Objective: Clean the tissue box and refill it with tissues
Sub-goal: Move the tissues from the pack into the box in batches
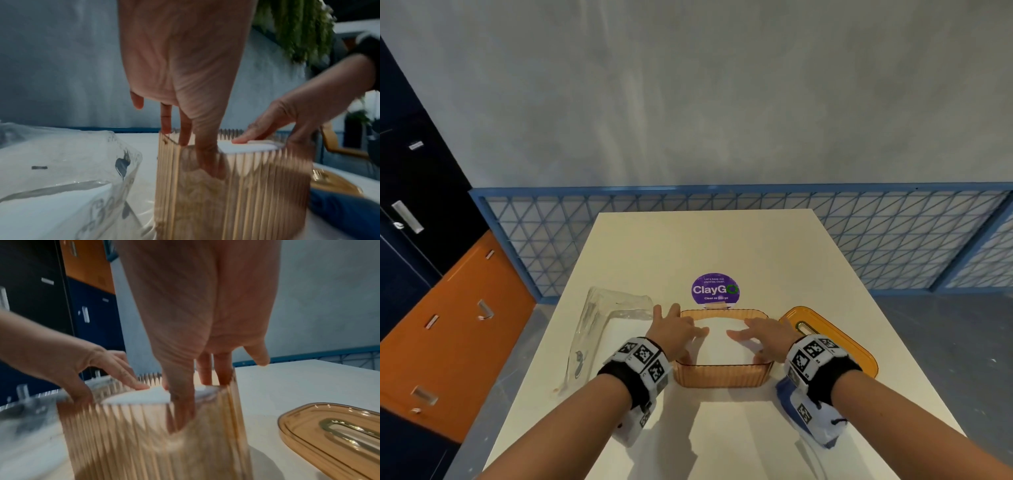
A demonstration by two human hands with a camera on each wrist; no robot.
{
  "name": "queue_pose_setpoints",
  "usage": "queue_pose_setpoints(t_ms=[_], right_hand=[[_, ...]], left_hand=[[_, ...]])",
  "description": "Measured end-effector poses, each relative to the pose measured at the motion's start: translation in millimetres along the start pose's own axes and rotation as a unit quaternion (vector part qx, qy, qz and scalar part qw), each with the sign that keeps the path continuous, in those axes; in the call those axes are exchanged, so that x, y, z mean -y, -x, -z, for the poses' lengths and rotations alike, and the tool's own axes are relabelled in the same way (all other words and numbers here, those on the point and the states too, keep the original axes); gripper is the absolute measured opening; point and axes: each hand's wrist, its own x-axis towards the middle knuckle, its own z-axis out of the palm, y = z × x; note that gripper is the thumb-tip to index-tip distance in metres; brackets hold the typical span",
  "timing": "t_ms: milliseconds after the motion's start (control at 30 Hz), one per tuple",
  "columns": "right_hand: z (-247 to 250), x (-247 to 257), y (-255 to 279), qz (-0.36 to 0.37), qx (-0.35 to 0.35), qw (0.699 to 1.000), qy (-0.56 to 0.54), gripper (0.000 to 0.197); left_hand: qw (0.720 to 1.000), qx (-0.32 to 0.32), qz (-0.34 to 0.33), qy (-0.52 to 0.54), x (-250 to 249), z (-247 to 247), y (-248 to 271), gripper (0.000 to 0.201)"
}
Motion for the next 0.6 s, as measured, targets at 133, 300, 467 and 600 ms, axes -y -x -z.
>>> queue_pose_setpoints(t_ms=[133, 300, 467, 600], right_hand=[[11, -8, 3, 0.019, -0.206, 0.968, -0.144, 0.037], [5, -17, 4, -0.075, -0.22, 0.941, -0.248, 0.043], [-12, -22, -5, -0.116, -0.134, 0.939, -0.295, 0.049], [-17, -22, -9, -0.126, -0.131, 0.936, -0.301, 0.051]], left_hand=[[0.958, -0.163, 0.067, 0.225, 26, 3, 5, 0.034], [0.896, -0.133, 0.281, 0.316, 73, -48, 7, 0.031], [0.905, 0.067, 0.348, 0.237, 59, -81, 9, 0.047], [0.903, 0.094, 0.383, 0.171, 43, -90, 1, 0.054]])
